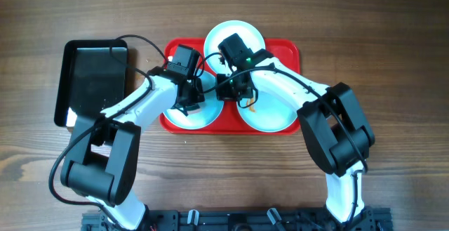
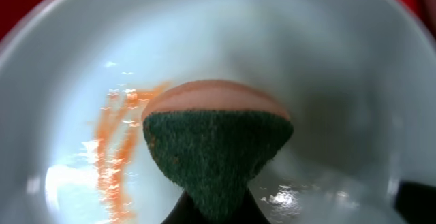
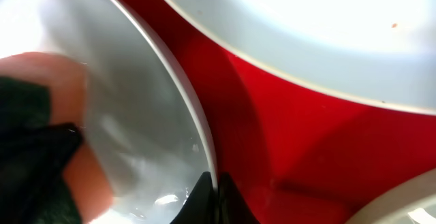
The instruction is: Clean dirty plates on tray and stack at the side
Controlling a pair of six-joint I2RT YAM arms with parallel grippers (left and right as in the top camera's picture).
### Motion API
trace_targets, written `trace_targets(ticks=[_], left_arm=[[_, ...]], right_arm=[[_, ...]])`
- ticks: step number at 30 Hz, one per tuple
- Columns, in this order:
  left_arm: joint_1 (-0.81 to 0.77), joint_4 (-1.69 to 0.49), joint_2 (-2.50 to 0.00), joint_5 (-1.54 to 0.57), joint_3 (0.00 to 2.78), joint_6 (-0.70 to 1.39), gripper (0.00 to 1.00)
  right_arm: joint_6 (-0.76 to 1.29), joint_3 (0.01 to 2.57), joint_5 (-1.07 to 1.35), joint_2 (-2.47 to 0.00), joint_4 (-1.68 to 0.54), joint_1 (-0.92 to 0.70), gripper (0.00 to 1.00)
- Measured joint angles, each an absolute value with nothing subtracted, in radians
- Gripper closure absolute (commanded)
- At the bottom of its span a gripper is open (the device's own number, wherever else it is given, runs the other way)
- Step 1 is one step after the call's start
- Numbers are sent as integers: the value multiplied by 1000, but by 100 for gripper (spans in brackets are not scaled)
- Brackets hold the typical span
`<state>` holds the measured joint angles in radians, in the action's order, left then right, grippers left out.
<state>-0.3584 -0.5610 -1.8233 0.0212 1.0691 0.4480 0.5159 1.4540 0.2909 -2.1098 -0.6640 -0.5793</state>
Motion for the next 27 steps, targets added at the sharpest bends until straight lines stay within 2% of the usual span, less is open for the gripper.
trace_targets(ticks=[4,15,21,27], left_arm=[[-359,-582,-1827,124,1069,444,96],[-305,-596,-1796,186,1055,413,96],[-307,-557,-1619,-72,1051,409,96],[-307,-556,-1758,-215,1051,410,96]], right_arm=[[516,1454,287,-2110,-665,-580,96],[516,1454,282,-2110,-665,-580,96],[516,1455,280,-2110,-665,-580,96],[516,1456,280,-2110,-666,-580,96]])
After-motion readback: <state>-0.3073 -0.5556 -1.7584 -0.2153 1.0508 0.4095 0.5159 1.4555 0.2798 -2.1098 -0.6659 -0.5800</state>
